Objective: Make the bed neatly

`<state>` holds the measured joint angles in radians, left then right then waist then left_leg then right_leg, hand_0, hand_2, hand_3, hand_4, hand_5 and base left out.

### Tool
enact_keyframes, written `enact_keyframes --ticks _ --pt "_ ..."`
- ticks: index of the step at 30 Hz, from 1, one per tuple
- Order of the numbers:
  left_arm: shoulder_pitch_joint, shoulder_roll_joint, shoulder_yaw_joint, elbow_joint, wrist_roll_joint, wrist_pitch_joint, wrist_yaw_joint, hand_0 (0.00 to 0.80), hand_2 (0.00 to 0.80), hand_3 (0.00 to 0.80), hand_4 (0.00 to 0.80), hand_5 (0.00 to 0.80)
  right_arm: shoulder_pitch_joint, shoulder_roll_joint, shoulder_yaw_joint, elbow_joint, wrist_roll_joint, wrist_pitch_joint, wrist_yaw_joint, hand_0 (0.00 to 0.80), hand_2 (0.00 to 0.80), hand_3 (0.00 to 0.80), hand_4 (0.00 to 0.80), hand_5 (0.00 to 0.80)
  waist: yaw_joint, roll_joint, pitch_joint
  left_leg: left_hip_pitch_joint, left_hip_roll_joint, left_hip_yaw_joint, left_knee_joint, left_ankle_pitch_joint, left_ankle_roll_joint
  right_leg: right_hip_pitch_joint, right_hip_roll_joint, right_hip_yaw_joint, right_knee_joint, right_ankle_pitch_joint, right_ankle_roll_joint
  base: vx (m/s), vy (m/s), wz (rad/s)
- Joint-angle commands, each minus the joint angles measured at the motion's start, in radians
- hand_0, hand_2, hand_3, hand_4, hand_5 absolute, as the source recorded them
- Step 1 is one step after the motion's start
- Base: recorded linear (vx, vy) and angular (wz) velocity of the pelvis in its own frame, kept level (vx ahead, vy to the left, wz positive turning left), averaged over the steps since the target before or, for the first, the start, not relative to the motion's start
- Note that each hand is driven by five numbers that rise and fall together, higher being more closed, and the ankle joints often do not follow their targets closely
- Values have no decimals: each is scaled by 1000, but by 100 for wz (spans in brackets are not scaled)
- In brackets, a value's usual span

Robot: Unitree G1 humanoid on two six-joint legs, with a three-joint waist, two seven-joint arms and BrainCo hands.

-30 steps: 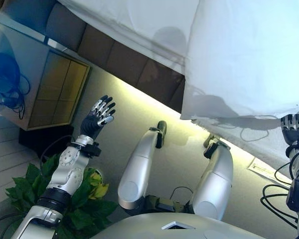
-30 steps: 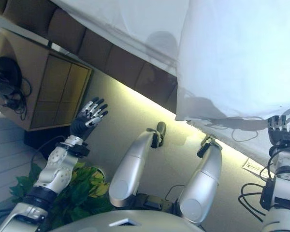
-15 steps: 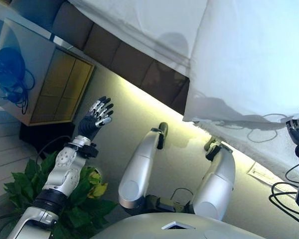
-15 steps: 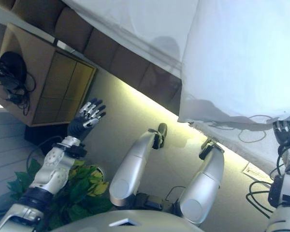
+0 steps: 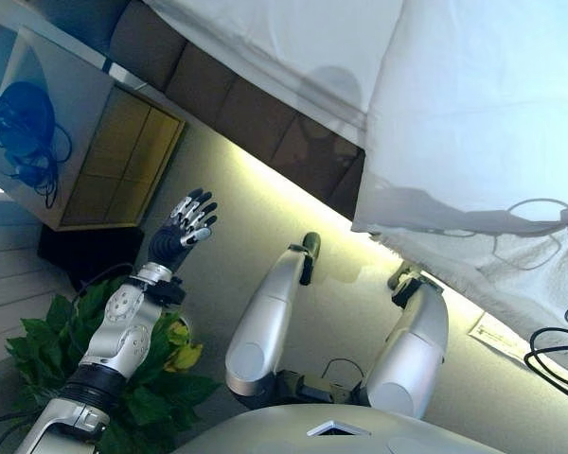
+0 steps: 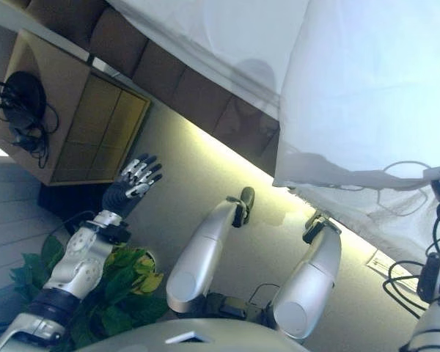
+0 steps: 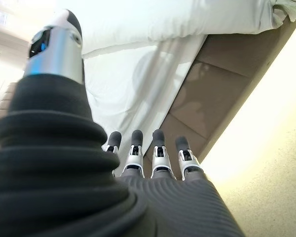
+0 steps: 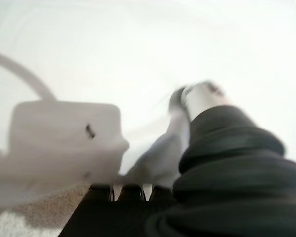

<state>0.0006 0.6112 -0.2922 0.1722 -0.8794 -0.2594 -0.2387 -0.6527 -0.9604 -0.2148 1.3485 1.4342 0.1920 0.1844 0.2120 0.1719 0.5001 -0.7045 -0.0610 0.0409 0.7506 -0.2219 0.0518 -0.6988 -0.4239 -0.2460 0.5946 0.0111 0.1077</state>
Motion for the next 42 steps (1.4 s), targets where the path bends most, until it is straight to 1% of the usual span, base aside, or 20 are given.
enact_keyframes --ticks 1,10,17,21,24,27,28,30,35,36,37,42 --pt "-12 44 27 -61 -10 -27 -14 0 0 0 0 0 -165 -51 48 -128 42 -57 69 800 800 800 800 800 57 2 -29 37 19 -41 -118 89 -34 79 -11 -4 76 -63 36 -43 -27 3" --pt "-31 52 37 -79 0 -17 5 0 0 0 0 0 -94 -15 25 -120 88 -71 86 800 800 800 800 800 56 -13 -21 44 21 -40 -126 88 -30 103 -5 -19 41 -47 41 -33 -22 3" --pt "-41 51 40 -65 -9 -20 8 0 0 0 0 0 -64 15 21 -145 76 -98 49 800 800 800 800 800 44 -20 -24 53 26 -34 -134 88 -35 113 8 -13 21 -37 44 1 -1 -1" --pt "-41 52 52 -75 -3 -8 18 0 0 0 0 0 26 74 2 -147 60 -114 56 800 800 800 800 800 46 -35 -34 87 26 -42 -174 99 -38 158 17 -23 -34 -20 51 17 -39 -3" --pt "-37 51 72 -67 5 1 14 0 0 0 0 0 131 155 -20 -123 101 -111 122 800 800 800 800 800 47 -50 -52 128 33 -53 -220 111 -45 216 29 -38 -99 -4 56 44 -76 -1" --pt "-37 43 73 -60 20 5 17 0 0 0 0 0 191 214 -30 -105 116 -107 152 800 800 800 800 800 50 -58 -70 163 36 -66 -258 122 -50 264 41 -50 -151 7 59 45 -57 3" --pt "-44 35 71 -55 28 10 20 0 0 0 0 0 211 249 -29 -92 123 -114 166 800 800 800 800 800 54 -62 -83 181 37 -72 -279 127 -53 291 45 -55 -180 11 63 50 -50 1" --pt "-47 31 71 -49 29 15 16 0 0 0 0 0 234 280 -32 -83 124 -114 176 800 800 800 800 800 58 -65 -96 206 38 -79 -306 136 -57 325 49 -62 -213 19 66 64 -57 -1" --pt "-43 9 79 -33 58 47 -9 0 0 0 0 0 288 399 -3 -84 131 -152 182 800 800 800 800 800 77 -83 -159 292 39 -101 -400 159 -68 434 62 -78 -317 32 76 100 -47 7" --pt "-41 10 80 -33 59 47 -11 0 0 0 0 0 291 404 -2 -86 130 -154 181 800 800 800 800 800 76 -83 -160 299 39 -103 -407 161 -69 442 63 -80 -323 33 76 10 3 16" --pt "-35 5 85 -25 64 51 -23 0 0 0 0 0 300 427 5 -91 128 -160 180 800 800 800 800 800 81 -86 -172 315 41 -97 -434 189 -66 460 63 -94 -348 52 67 11 10 14" --pt "-5 -23 99 -8 90 79 -56 0 0 0 0 0 334 480 17 -110 121 -179 179 800 800 800 800 800 92 -95 -238 409 58 -97 -548 217 -76 546 83 -103 -422 54 75 113 12 6"
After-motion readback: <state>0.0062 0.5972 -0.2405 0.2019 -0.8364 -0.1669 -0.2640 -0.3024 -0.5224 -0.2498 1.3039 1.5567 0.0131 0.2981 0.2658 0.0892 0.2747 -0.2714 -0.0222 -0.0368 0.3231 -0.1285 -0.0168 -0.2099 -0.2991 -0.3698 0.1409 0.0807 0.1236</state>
